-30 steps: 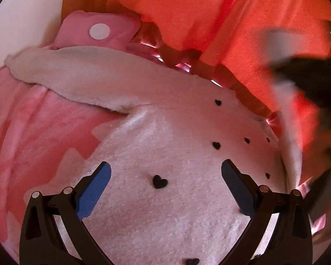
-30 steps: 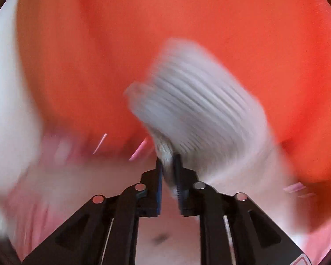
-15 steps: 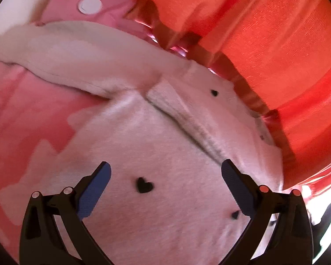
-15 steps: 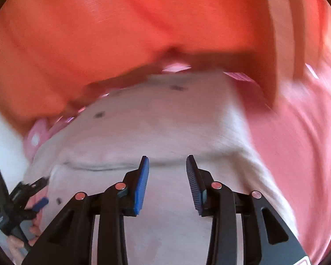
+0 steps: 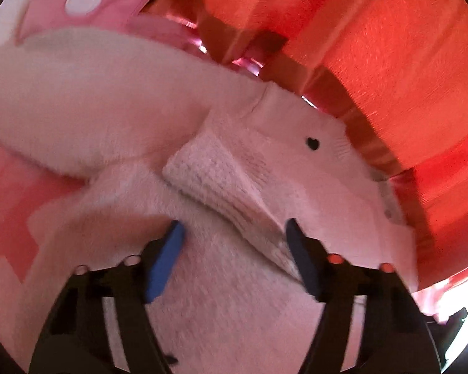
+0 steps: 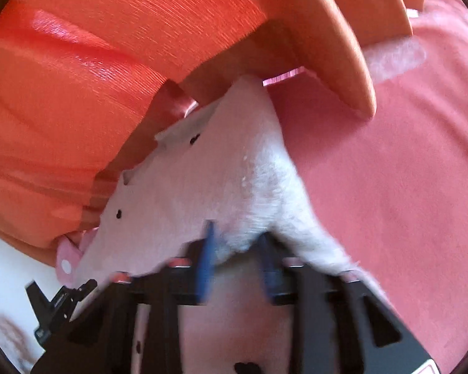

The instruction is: Fold small clothes

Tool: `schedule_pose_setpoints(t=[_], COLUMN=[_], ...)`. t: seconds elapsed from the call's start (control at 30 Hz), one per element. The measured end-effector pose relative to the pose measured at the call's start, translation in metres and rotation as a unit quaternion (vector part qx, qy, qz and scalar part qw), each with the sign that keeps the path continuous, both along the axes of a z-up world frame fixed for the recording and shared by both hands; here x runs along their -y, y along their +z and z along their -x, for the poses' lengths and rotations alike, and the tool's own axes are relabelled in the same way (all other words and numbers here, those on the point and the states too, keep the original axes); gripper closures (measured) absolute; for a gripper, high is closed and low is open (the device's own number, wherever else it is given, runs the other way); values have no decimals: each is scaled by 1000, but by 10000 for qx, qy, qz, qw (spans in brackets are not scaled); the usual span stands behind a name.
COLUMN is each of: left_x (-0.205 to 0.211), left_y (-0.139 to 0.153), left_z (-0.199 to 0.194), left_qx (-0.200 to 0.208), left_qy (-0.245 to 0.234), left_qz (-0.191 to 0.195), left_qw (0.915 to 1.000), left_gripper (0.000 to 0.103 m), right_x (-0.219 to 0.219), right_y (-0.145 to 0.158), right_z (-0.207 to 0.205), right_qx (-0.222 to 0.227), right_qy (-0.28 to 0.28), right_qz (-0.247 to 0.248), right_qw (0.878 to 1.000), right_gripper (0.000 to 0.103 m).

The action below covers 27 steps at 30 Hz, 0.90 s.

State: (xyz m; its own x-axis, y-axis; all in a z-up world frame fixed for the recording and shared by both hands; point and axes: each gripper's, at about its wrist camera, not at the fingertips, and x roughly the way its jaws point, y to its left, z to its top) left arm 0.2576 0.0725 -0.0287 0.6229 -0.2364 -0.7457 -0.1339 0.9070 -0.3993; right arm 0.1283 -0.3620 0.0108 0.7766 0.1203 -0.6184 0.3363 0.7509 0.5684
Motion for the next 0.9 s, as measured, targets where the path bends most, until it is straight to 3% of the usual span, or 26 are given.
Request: schedule_pose_setpoints(t=[0.1, 0.23, 0.4, 0.5, 0.6, 0.77, 0.83, 0.9], left_x=[5, 7, 8, 8, 11, 15, 14, 9], left_y=[-4, -4, -4, -4, -4, -5, -5, -2], left_z=[-1, 2, 4, 4, 5, 7, 6, 7], left_qx=[53, 108, 118, 126, 143, 178, 177, 180], left_qy=[-21, -71, -80, -81, -80, -104, -106, -40], left_qz=[-295, -480, -559, -571, -650, -779, -757, -565], left_qw=[9995, 9988, 9983, 9983, 9978, 9968, 9969, 9982], left_gripper=[51, 52, 52, 52, 52, 52, 52, 52], right_x=[21, 26, 4, -1, 2, 6, 3, -3], right_y=[5, -20, 19, 33, 41, -4, -1, 15], right_z=[15, 11, 24, 37, 43, 11, 12, 17], right_qx=[190, -328, -105, -48, 132, -731, -688, -530], right_qy=[-219, -283, -268, -543, -556, -186, -232, -237], right_qz=[-51, -45, 584, 1035, 1107, 1197, 1311, 1320], right_qw=[9996, 9991, 9979, 9931, 9922, 9899, 9887, 9895], right_gripper=[96, 97, 94, 94, 94, 96, 98, 88])
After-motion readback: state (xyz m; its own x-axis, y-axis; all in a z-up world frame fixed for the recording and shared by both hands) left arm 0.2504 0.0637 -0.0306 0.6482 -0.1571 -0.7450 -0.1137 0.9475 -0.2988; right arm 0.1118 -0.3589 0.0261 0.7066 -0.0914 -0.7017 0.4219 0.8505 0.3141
